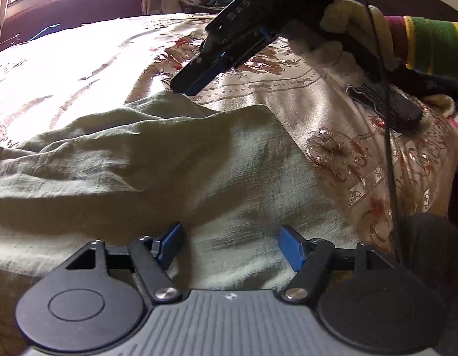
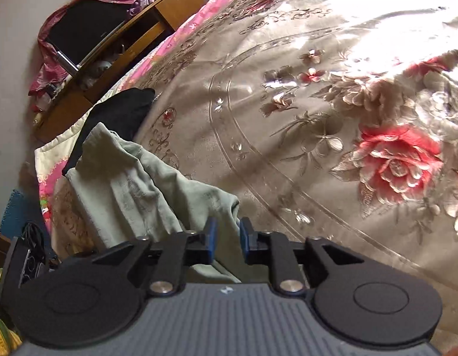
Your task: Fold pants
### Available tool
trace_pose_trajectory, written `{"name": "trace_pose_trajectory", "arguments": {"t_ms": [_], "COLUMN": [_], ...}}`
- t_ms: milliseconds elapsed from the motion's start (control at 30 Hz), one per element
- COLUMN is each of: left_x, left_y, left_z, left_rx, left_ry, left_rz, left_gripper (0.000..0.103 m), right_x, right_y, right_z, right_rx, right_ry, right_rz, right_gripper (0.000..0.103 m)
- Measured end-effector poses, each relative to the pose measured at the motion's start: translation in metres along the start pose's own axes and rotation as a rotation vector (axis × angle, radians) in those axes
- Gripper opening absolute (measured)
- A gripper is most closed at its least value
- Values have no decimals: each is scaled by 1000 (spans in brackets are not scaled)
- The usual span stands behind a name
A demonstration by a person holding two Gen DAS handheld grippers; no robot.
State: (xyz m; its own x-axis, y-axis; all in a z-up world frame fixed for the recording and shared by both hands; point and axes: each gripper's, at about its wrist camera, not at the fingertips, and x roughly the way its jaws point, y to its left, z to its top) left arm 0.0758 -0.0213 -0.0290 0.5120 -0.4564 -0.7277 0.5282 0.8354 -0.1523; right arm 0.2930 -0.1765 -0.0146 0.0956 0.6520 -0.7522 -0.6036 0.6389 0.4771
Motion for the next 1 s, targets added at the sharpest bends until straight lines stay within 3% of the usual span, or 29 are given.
{"name": "trace_pose_trajectory", "arguments": {"t_ms": [100,200,300,533,567,667,833,933,1000], "left_x": [0,0,2,4,4,4,6,6,6], "left_y": [0,2,2,-3,-3,-2,-4,-4,-3], "left_z": [-1,-1,-2,-3,-3,-3,-2,-3,-2], "left_rx": [0,-6,-5,17,17,16,11,7,-6], "left_ry": [-2,-6,-5,-7,-7,-9,-13,-22,-25], "left_rz": [1,-8,-18,0,0,-1,0,3,-1], "left_gripper": [83,84,88,90,90,91,91,91,91], "right_x": [21,13,1,-1,0,2,30,27,20], "right_y": [-12,-9,11,40,41,32,14,-18,-38], "right_z": [-6,-16,-25,-37,-39,-40,-22,-8,-6], "right_rx": [36,69,-8,-161,-153,-102,-23,198,302], "right_ry": [22,-8,-23,0,-2,-36,-101,-193,-249], "right_rz": [58,186,225,62,70,118,116,112,55], "right_gripper": [29,29,29,29,29,29,29,3,3]}}
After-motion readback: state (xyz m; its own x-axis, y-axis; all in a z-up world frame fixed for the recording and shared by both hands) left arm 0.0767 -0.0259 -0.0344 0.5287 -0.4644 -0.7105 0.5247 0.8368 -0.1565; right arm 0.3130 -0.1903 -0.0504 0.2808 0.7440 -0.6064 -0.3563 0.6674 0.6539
